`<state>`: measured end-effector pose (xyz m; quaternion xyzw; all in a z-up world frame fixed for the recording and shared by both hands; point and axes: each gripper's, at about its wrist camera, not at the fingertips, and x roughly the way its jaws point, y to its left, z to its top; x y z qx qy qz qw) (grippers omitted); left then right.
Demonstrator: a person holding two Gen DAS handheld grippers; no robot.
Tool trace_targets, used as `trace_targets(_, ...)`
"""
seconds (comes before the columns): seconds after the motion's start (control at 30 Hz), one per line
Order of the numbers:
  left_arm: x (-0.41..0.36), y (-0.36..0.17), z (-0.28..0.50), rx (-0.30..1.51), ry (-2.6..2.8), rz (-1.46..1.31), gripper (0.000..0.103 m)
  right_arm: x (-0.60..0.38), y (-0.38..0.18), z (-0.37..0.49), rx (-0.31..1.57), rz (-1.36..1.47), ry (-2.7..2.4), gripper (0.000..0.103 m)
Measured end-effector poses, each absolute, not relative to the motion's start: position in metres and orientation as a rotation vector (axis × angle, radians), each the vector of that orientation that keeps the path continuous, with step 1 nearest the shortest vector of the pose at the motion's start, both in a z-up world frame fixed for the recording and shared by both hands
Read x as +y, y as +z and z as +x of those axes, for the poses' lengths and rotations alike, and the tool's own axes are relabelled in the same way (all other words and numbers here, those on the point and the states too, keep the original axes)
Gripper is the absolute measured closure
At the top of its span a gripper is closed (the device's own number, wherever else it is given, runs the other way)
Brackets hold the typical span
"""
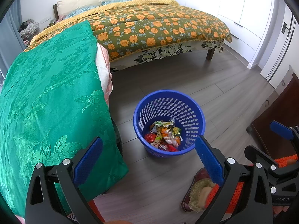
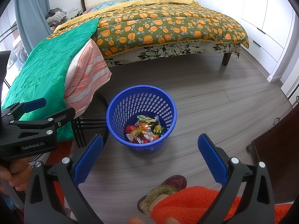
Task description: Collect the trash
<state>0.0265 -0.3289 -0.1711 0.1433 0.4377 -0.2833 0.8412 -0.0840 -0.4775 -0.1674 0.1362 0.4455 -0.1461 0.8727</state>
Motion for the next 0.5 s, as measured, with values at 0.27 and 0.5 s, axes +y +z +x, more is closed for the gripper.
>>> trace_targets(0.27, -0.3275, -0.1713, 0.0223, 0.906, -0.585, 0.304, 0.007, -0.4766, -0.1677, -0.0837, 0.931, 0.284, -0.309, 0.005)
trace_targets(0.5, -0.3280, -0.1730, 0.0242, 0.938, -0.588, 0.304, 0.007, -0.4786, -0.1682, -0.0846, 0.931, 0.283, -0.310, 0.005)
